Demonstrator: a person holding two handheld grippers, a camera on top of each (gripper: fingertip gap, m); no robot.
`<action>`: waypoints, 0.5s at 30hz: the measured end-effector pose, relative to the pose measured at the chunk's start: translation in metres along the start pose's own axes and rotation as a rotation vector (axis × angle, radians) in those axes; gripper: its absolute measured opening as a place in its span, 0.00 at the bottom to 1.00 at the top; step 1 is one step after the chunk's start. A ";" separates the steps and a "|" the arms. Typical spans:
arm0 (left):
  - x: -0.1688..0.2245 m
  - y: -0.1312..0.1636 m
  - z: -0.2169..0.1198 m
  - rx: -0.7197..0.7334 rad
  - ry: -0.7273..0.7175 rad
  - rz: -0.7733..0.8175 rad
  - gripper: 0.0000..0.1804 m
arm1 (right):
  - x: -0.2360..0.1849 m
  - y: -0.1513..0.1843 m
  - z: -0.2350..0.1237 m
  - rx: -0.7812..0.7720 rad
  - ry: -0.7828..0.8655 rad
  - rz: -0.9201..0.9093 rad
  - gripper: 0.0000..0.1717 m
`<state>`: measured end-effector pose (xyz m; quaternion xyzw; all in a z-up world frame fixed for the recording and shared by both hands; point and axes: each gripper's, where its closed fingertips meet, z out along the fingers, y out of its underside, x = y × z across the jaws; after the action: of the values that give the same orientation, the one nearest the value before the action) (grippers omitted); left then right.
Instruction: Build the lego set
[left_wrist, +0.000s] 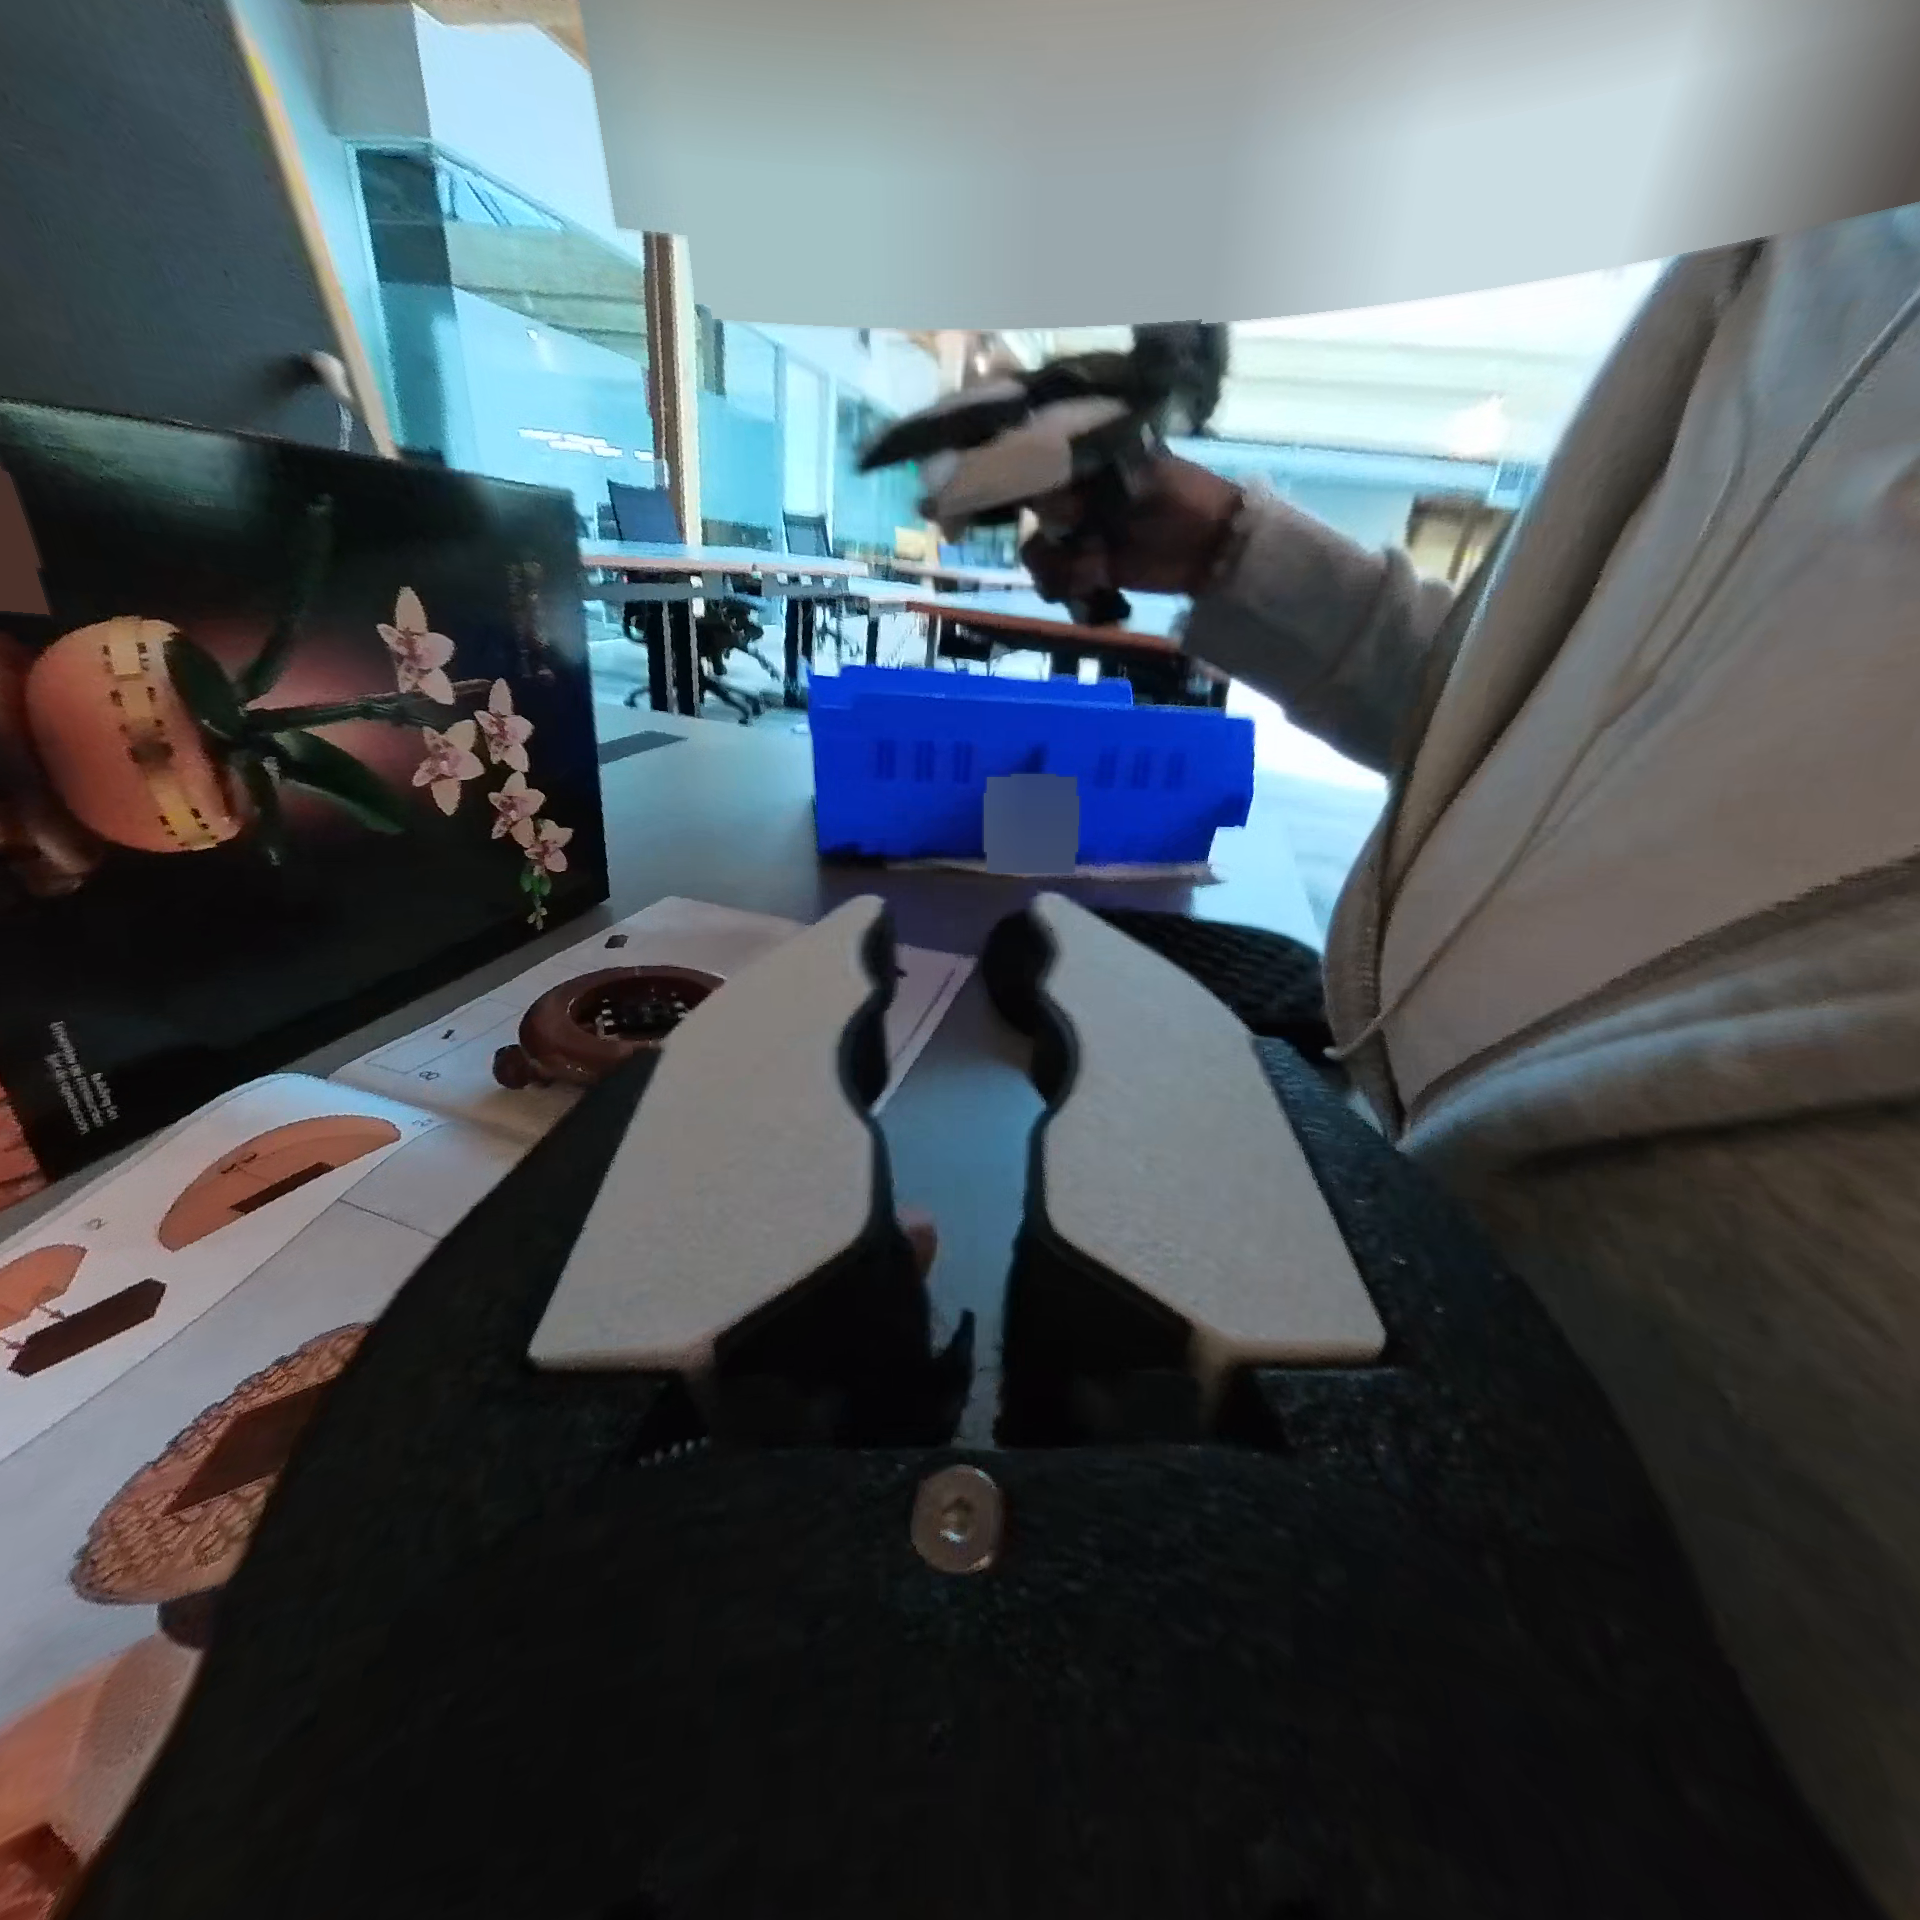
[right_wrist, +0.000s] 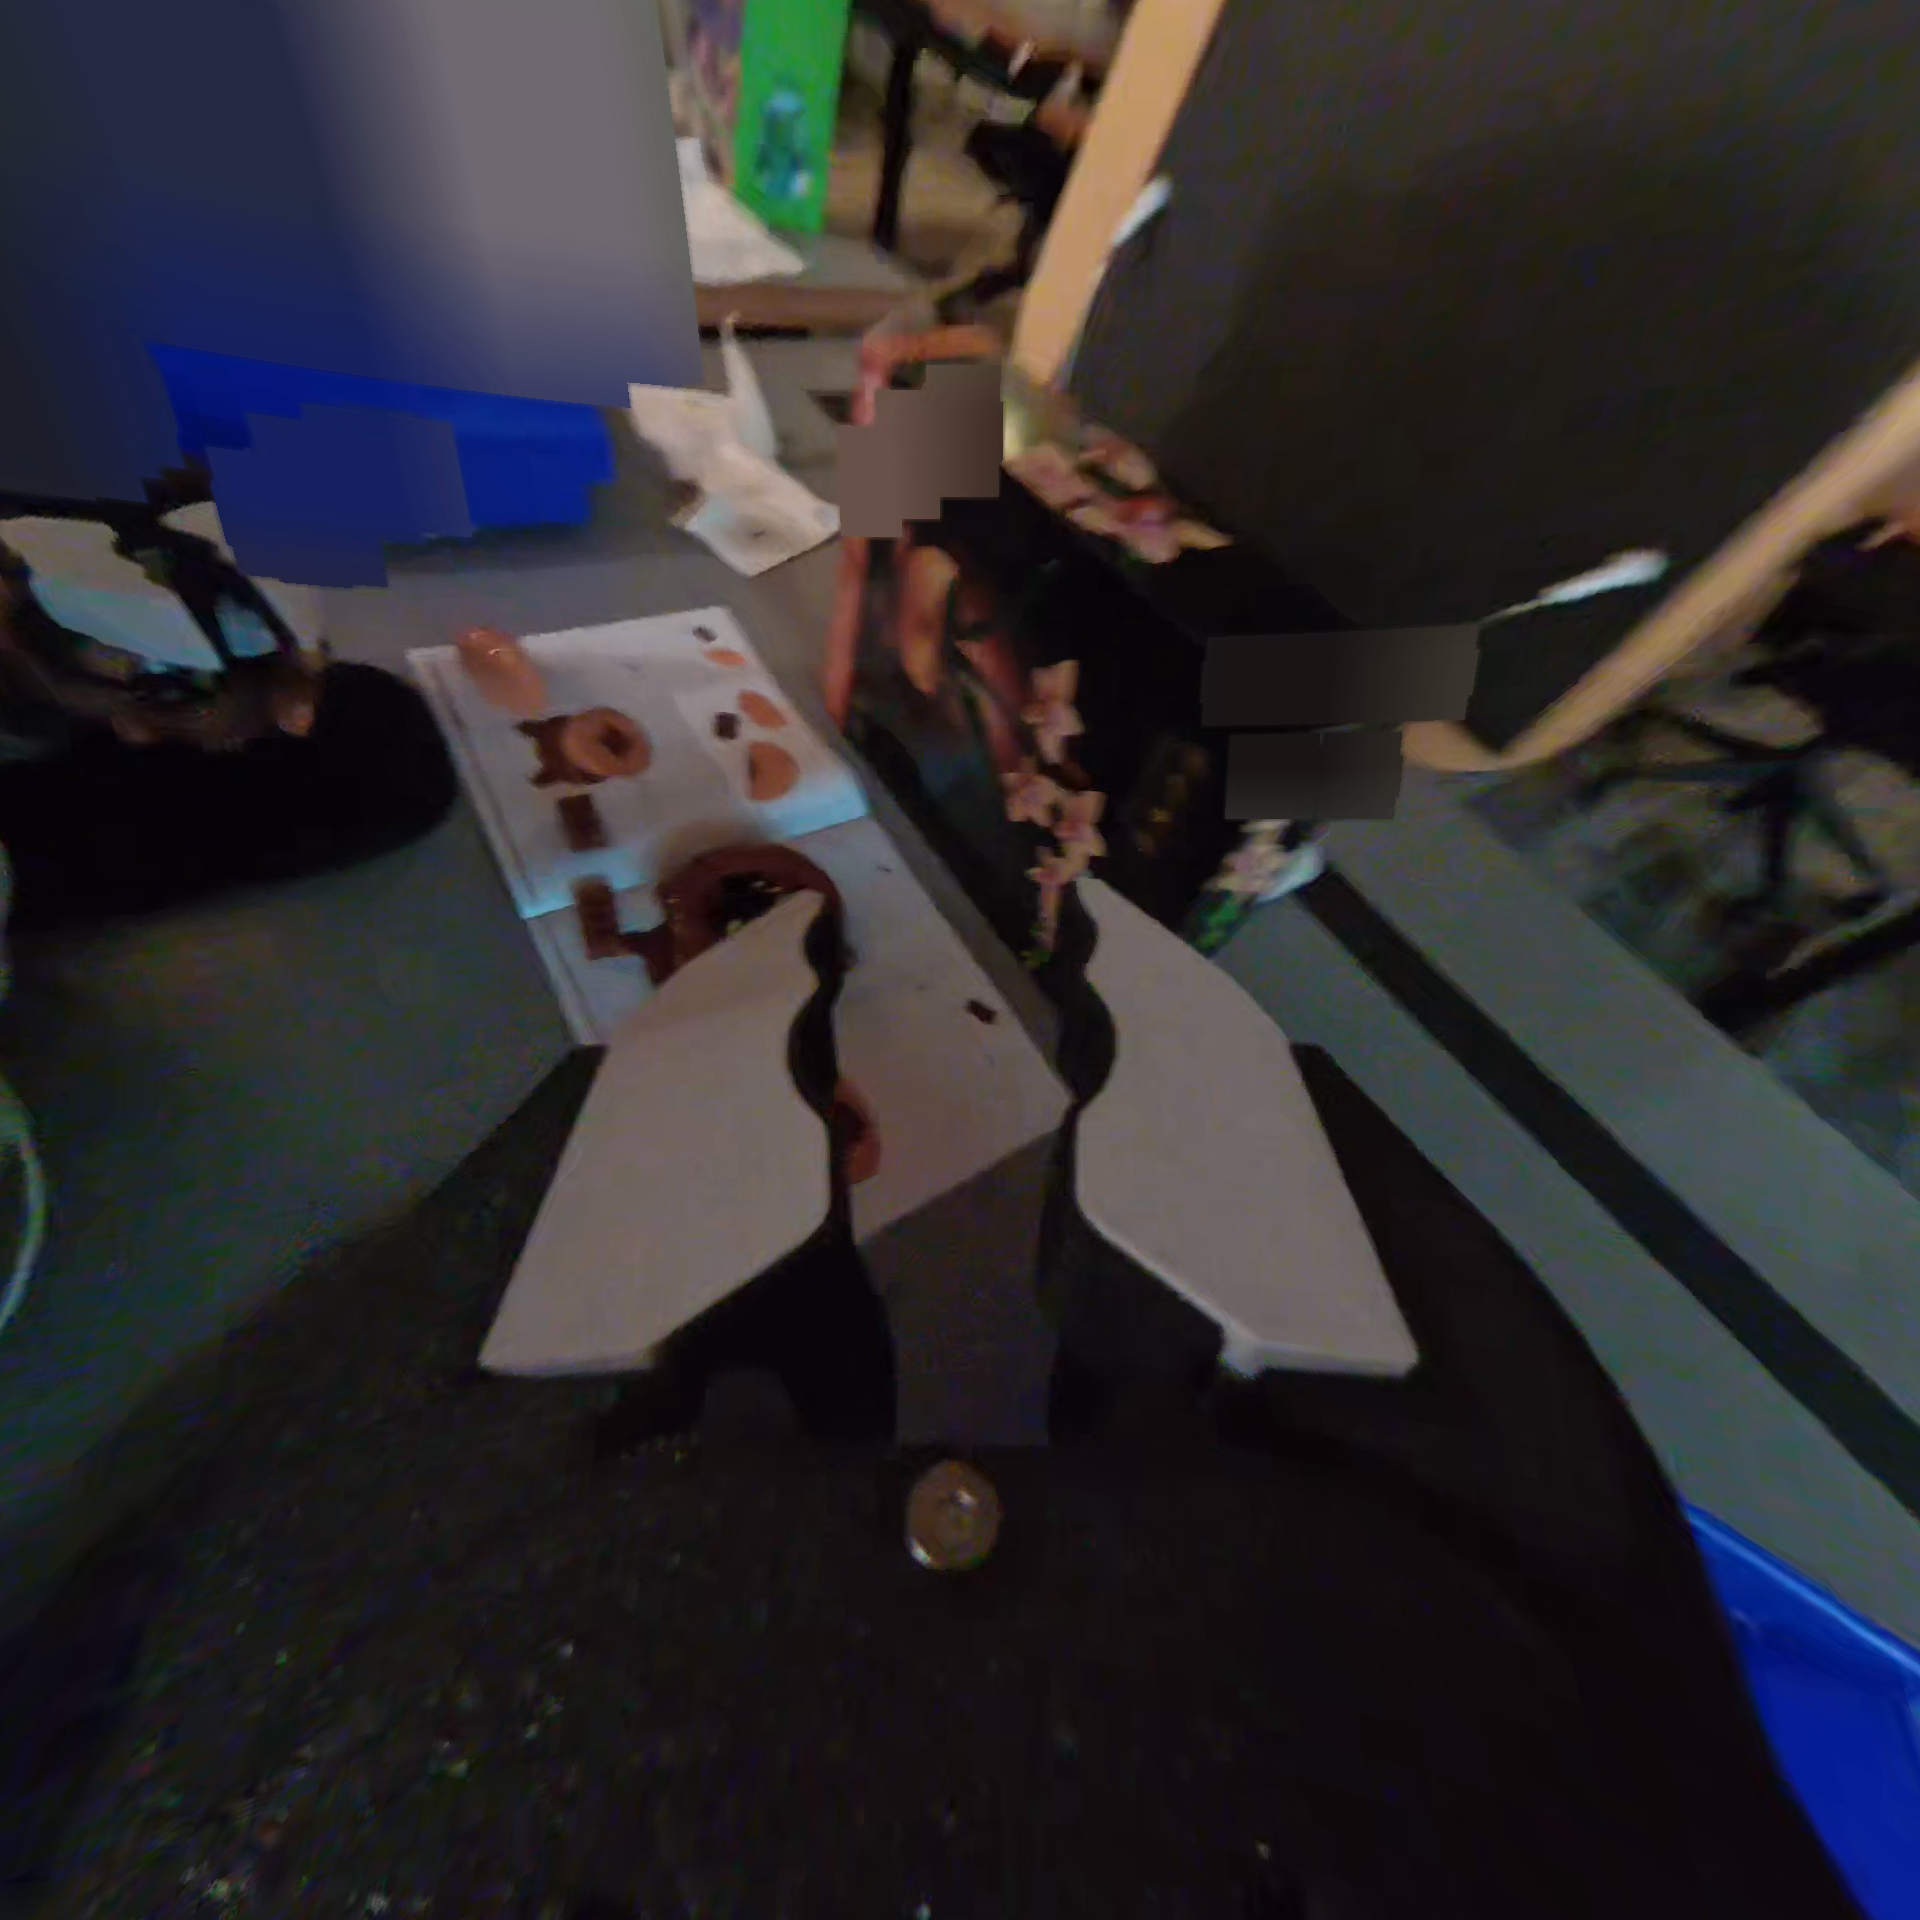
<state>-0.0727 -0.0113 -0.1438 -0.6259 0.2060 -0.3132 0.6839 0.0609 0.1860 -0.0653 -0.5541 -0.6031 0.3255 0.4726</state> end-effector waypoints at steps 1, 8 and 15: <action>-0.001 -0.003 -0.001 0.020 0.000 -0.007 0.09 | 0.010 0.000 -0.016 0.041 0.042 0.000 0.16; -0.002 -0.011 -0.004 0.087 -0.044 0.058 0.02 | 0.072 0.010 -0.096 0.123 0.316 -0.028 0.02; -0.004 -0.009 -0.003 0.069 -0.073 0.070 0.03 | 0.137 -0.004 -0.171 0.374 0.800 -0.016 0.56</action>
<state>-0.0788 -0.0108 -0.1356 -0.6053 0.1921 -0.2730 0.7226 0.2266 0.2963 0.0255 -0.5367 -0.3076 0.1855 0.7635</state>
